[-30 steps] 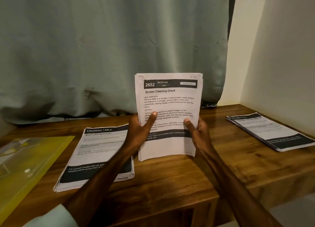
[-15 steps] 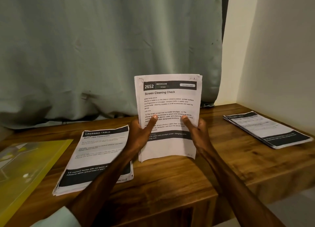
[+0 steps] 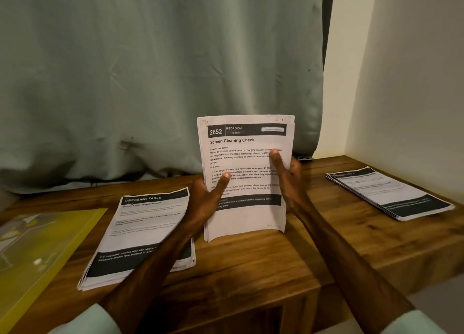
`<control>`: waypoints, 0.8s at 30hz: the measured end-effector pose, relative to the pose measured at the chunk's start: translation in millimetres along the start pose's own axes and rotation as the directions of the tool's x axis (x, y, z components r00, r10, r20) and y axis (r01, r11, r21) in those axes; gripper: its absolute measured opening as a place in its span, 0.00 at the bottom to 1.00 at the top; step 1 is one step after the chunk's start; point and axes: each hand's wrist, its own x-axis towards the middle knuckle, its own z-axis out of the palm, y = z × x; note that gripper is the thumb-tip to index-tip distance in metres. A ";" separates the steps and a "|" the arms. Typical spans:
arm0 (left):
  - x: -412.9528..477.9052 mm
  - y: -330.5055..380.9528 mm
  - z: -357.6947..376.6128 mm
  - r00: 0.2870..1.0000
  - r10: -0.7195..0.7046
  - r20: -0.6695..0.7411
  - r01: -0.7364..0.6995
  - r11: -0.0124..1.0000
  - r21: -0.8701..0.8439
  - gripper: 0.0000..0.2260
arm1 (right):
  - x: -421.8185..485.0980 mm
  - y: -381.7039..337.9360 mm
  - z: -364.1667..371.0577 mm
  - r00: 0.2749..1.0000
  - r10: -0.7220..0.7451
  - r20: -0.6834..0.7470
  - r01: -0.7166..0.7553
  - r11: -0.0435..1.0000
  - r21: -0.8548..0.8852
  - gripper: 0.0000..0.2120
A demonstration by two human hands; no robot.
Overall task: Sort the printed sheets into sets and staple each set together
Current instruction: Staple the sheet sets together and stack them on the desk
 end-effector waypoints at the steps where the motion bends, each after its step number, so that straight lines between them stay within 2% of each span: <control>1: 0.0 0.5 -0.5 1.000 0.002 0.001 -0.002 1.000 -0.002 0.08 | 0.1 -0.4 -0.5 1.000 -0.008 0.003 0.008 1.000 -0.010 0.06; 4: 0.4 1.6 -1.1 1.000 0.010 0.006 -0.010 1.000 -0.005 0.10 | 1.2 -4.6 -3.1 0.999 -0.031 0.015 0.032 0.999 -0.023 0.11; 7: 2.0 0.8 -1.0 1.000 0.004 0.013 -0.004 1.000 -0.003 0.12 | 5.4 -7.4 -4.2 0.999 -0.054 0.006 0.054 0.998 -0.040 0.11; 11: 3.4 0.8 -0.7 1.000 0.007 0.015 -0.007 1.000 0.006 0.09 | 14.7 -18.8 -1.7 0.997 -0.083 0.004 0.083 0.994 -0.068 0.12; 15: 4.2 1.9 -1.3 1.000 0.008 0.028 -0.009 1.000 0.016 0.09 | 31.1 -38.0 -1.1 0.985 -0.171 0.002 0.170 0.977 -0.130 0.08; 20: 4.2 3.9 -1.0 0.999 0.014 0.047 -0.015 0.999 0.031 0.06 | 47.3 -59.6 -2.8 0.950 -0.311 -0.021 0.300 0.931 -0.207 0.10; 24: 4.7 2.7 0.0 0.999 0.008 0.047 -0.009 0.999 0.035 0.08 | 51.9 -62.3 -5.0 0.945 -0.328 -0.006 0.319 0.921 -0.224 0.12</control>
